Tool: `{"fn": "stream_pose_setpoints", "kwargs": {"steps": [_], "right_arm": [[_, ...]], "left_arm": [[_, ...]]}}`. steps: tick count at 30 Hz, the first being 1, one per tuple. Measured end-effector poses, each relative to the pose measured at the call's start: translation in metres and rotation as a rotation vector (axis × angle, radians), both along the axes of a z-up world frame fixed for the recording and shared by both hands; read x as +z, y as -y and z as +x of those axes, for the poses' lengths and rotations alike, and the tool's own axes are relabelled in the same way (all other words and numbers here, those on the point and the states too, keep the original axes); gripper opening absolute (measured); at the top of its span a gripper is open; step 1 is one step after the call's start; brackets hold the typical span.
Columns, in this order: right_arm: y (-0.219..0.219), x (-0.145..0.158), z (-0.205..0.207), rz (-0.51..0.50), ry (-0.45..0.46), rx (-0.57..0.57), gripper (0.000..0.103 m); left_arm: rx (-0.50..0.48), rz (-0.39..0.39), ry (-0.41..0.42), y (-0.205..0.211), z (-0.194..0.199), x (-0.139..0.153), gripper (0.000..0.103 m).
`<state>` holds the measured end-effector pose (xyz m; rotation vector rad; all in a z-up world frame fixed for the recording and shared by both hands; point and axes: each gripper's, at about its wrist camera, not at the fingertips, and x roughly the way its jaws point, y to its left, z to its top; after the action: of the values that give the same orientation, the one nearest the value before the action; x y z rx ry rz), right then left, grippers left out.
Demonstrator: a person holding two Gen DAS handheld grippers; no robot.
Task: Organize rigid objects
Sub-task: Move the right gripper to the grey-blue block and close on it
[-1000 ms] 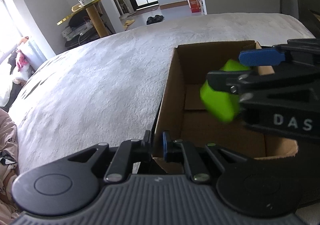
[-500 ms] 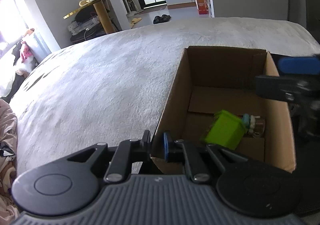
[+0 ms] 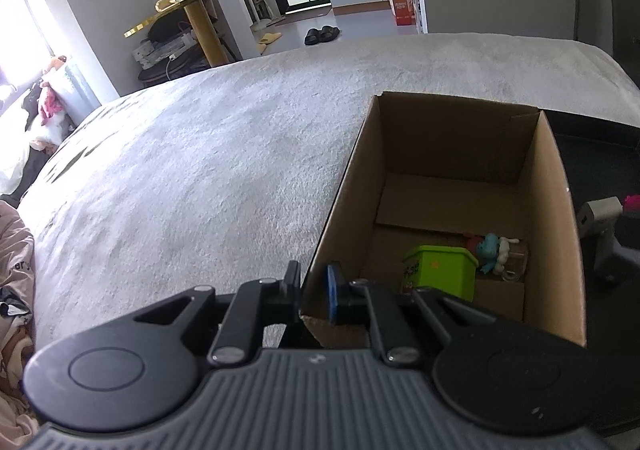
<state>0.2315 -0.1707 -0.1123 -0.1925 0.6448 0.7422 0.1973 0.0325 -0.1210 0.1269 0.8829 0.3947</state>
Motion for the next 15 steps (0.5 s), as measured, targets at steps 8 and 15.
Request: {"fn": "stream_pose_setpoints", "kwargs": {"steps": [8,15], "right_arm": [[0.024,-0.015,0.001,-0.071,-0.051,-0.096,0.058],[0.034,-0.040,0.006,-0.093,-0.109,-0.149,0.064]], "left_arm": [[0.000,0.017,-0.019,0.001,0.006,0.000,0.011],[-0.023,0.040,-0.045,0.004,0.017,0.000,0.013]]}}
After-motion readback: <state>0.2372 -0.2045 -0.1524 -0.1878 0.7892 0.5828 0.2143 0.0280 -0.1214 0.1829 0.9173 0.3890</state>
